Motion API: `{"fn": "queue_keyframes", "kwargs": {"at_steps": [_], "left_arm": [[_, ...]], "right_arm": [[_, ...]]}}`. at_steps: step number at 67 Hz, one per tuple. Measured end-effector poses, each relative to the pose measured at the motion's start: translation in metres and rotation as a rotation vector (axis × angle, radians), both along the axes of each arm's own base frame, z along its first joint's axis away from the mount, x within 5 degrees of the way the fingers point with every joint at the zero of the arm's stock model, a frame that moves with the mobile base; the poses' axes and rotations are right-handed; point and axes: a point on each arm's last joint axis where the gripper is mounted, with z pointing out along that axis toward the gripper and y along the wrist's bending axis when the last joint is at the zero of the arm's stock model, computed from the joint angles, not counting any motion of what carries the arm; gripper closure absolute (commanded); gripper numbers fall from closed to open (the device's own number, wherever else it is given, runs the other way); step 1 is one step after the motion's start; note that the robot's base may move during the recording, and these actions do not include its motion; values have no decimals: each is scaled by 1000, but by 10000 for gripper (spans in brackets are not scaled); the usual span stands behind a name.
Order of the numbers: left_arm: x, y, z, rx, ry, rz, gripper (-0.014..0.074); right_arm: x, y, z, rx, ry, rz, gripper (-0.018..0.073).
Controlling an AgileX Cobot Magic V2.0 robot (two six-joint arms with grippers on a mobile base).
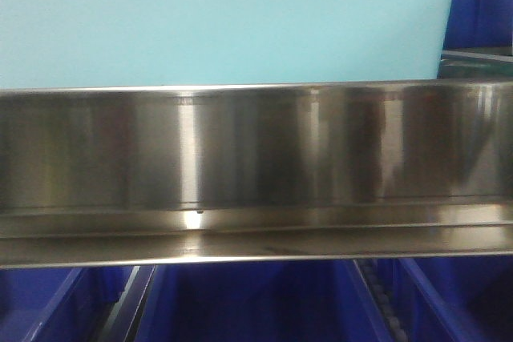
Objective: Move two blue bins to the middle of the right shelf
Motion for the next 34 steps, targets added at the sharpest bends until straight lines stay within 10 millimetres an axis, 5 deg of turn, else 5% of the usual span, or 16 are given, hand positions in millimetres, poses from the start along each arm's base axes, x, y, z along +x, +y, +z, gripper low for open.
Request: {"fn": "queue_keyframes", "kwargs": {"at_steps": [17, 34], "left_arm": [[39, 1, 42, 5, 28, 2, 707], [46, 1, 55, 8, -54, -1, 707]], "right_arm": [[57, -3, 46, 11, 180, 4, 725], [90, -6, 67, 11, 186, 4, 725]]}}
